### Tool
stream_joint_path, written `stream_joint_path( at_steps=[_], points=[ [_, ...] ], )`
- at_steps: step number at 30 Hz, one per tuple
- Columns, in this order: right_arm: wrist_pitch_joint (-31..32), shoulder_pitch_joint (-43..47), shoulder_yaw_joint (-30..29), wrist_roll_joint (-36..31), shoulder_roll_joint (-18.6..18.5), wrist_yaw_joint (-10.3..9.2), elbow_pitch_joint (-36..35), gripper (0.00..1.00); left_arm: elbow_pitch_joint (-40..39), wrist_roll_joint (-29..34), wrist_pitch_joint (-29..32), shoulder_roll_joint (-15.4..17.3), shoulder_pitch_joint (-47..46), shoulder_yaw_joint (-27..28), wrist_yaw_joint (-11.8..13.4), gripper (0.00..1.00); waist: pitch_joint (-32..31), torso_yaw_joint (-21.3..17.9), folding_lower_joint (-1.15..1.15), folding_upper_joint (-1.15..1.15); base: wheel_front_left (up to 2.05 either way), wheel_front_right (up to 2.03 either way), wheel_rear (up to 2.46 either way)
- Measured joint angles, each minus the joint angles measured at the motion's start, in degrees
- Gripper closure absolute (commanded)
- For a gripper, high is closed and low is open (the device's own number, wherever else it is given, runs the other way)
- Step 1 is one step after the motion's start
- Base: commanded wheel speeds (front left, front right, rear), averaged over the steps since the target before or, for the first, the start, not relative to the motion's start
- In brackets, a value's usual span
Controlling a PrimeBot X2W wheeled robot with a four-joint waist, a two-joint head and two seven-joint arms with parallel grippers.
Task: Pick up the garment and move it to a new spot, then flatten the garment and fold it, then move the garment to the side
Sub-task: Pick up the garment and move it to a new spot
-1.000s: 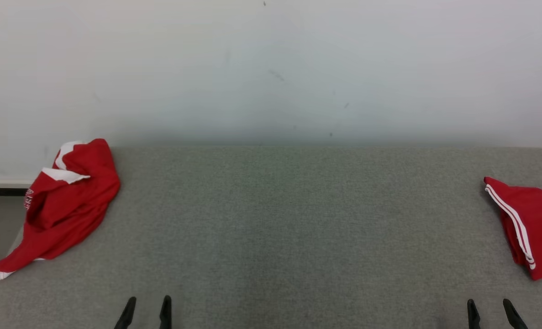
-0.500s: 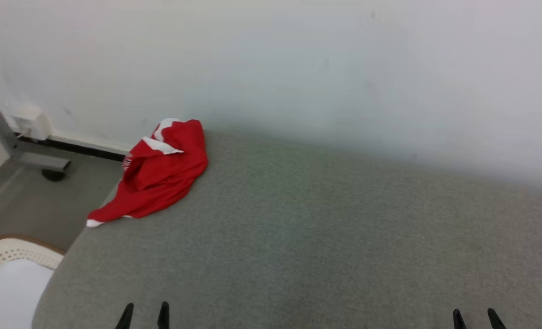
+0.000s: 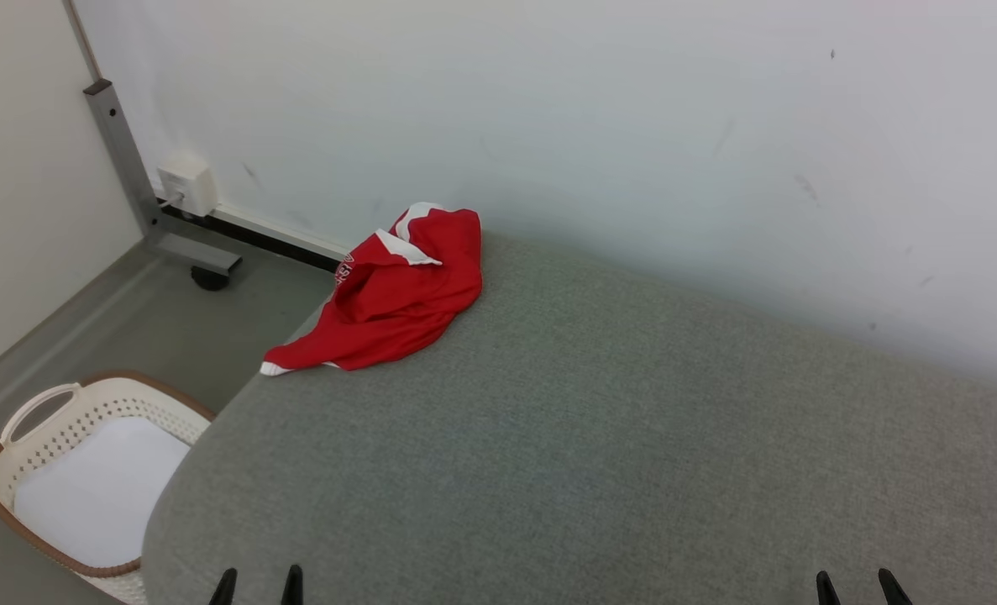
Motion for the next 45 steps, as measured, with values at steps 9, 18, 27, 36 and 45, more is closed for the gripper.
stream_joint_path(
  at_steps=[9,18,27,36,45],
  points=[
    [0.0,-1.3,-0.9,-3.5,0.0,0.0,0.0,0.0,0.6,-0.6,0.0,0.0,-3.0,0.7,-0.5,0.0,3.5,-2.4,0.0,0.0,0.0,0.0,0.0],
    [0.2,-10.9,-4.7,-7.2,-5.6,0.0,-4.8,0.0,6.0,-8.3,0.0,6.9,-24.5,0.2,-1.4,0.0,16.2,-4.3,0.02,0.0,0.0,0.0,0.0],
    [7.0,-16.5,-10.7,-8.8,-14.7,0.01,-16.4,0.0,18.0,-24.0,0.5,19.7,-51.6,-13.6,-1.5,0.0,32.5,-4.8,0.03,0.0,0.0,0.0,0.0],
    [13.9,-14.8,-14.1,-7.1,-19.3,0.08,-31.7,0.0,38.2,-31.9,1.0,22.3,-68.6,-22.8,-1.5,0.0,43.5,-4.7,0.01,-0.01,0.0,0.0,0.0],
    [17.3,-12.4,-16.3,-5.6,-20.5,0.08,-40.5,0.0,50.1,-36.1,1.0,21.3,-74.9,-30.2,-1.5,0.0,47.6,-6.0,0.01,-0.01,0.0,0.0,0.0]
  ],
)
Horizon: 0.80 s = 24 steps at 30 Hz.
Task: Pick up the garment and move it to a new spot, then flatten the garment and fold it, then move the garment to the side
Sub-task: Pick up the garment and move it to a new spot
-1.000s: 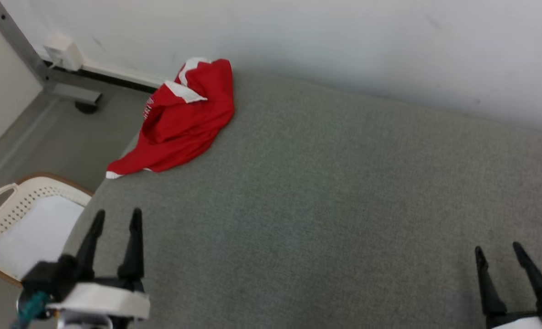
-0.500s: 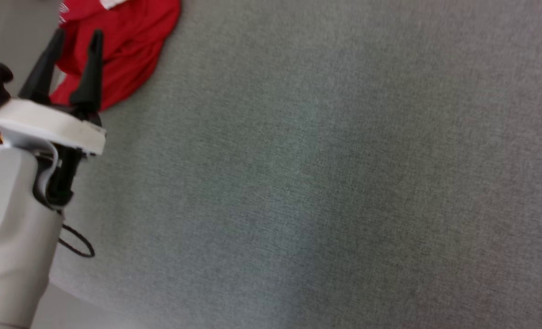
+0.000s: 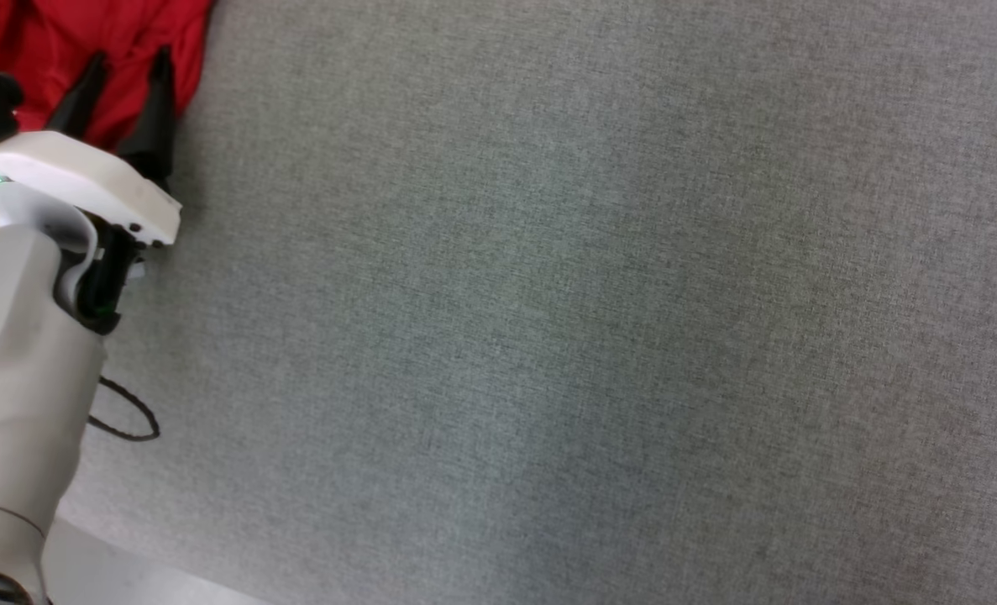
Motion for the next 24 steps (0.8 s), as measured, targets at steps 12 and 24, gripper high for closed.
stream_joint_path(
  at_steps=[12,24],
  points=[
    [1.8,1.4,-0.9,0.5,0.0,-0.05,-2.1,0.0,3.4,-6.2,1.1,0.2,-2.9,-7.0,0.0,1.0,0.1,-0.8,0.0,0.0,0.0,0.0,0.0],
    [-3.1,1.6,3.2,0.6,4.6,-0.24,7.9,0.0,-11.6,-12.7,-0.8,3.8,0.1,-9.5,0.0,1.0,-7.3,-0.9,0.0,0.01,0.0,0.0,0.0]
  ],
)
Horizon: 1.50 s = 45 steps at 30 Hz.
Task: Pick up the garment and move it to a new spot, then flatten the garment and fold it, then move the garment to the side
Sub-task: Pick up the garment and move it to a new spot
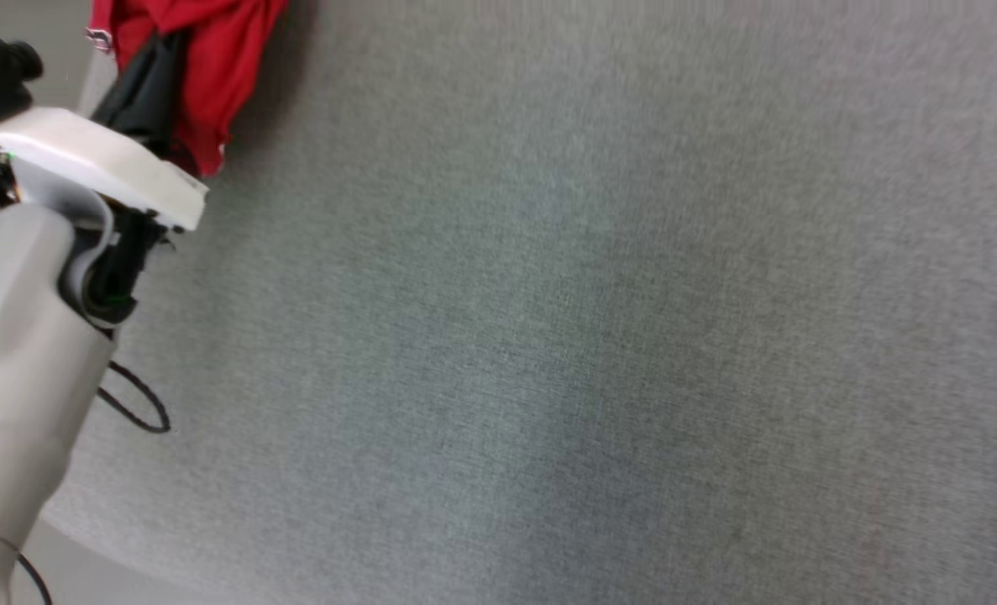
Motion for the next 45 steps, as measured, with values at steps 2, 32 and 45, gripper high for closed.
stream_joint_path(
  at_steps=[2,32,45],
  points=[
    [-1.6,0.0,1.5,0.1,1.4,0.0,2.7,0.0,-3.6,0.3,0.0,1.3,0.8,1.0,0.0,1.0,-2.2,-0.3,0.0,0.0,0.0,0.0,0.0],
    [-14.1,2.5,8.5,2.9,12.6,0.1,27.5,0.0,-56.7,-12.4,10.9,0.5,30.5,-5.4,9.1,1.0,-30.3,-16.5,-0.02,0.0,0.0,0.0,0.0],
    [-14.2,3.9,9.9,3.8,13.4,0.1,27.6,0.0,-48.6,-18.6,13.2,-5.1,37.9,-10.8,12.5,1.0,-33.9,-25.4,-0.02,0.0,0.0,0.0,0.0]
  ],
)
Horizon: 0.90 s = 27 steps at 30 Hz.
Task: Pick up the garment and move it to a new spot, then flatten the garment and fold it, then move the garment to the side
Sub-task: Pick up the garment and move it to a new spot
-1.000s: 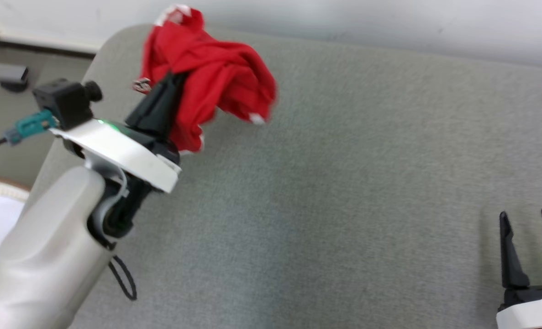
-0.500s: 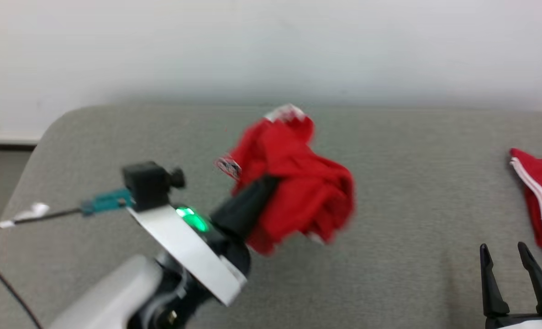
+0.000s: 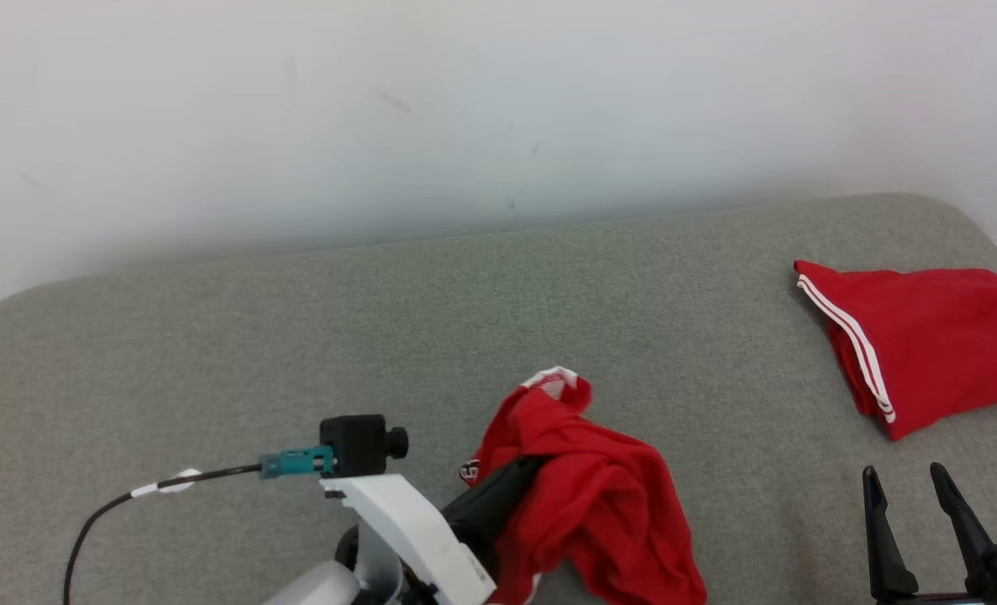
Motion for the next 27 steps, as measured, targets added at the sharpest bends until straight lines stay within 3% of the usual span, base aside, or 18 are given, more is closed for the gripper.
stream_joint_path(
  at_steps=[3,6,16,17,19,23,27],
  points=[
    [0.0,-0.1,0.4,0.1,0.0,0.0,0.1,0.0,8.2,-0.5,-0.1,-0.8,-0.5,0.8,0.4,1.0,0.7,-1.4,0.0,0.0,0.0,0.0,0.0],
    [0.0,-0.6,0.4,0.2,0.0,0.0,0.1,0.0,14.9,-2.2,-0.2,-2.3,-2.1,2.0,-1.0,1.0,2.1,-2.2,0.01,0.0,0.0,0.0,0.0],
    [0.0,-1.7,0.6,0.2,-0.2,0.0,0.8,0.0,36.1,4.9,-5.7,-2.4,-10.0,1.9,-5.8,1.0,3.5,-4.3,0.01,0.0,0.0,0.0,0.0],
    [0.0,-1.7,0.5,0.2,-0.2,0.0,0.8,0.0,37.9,5.7,-7.1,-2.6,-10.5,1.8,-6.2,0.75,3.4,-4.3,0.01,0.0,0.0,0.0,0.0],
    [0.0,-1.7,0.5,0.1,-0.3,0.0,1.0,0.0,41.3,6.2,-9.1,-3.7,-10.6,2.1,-6.9,0.0,3.0,-4.3,0.01,0.0,0.0,0.0,0.0],
    [0.0,-1.6,0.4,0.0,-0.4,0.0,1.3,0.0,45.7,10.0,-11.8,-4.7,-10.6,0.7,-7.9,0.0,2.1,-4.0,0.01,0.0,0.0,0.0,0.0],
    [0.0,-1.0,-0.4,-0.1,-0.4,0.0,1.4,0.0,45.7,17.6,-13.1,-4.7,-10.4,2.8,-6.2,0.0,1.3,-3.0,0.01,0.0,0.0,0.0,0.0]
  ],
)
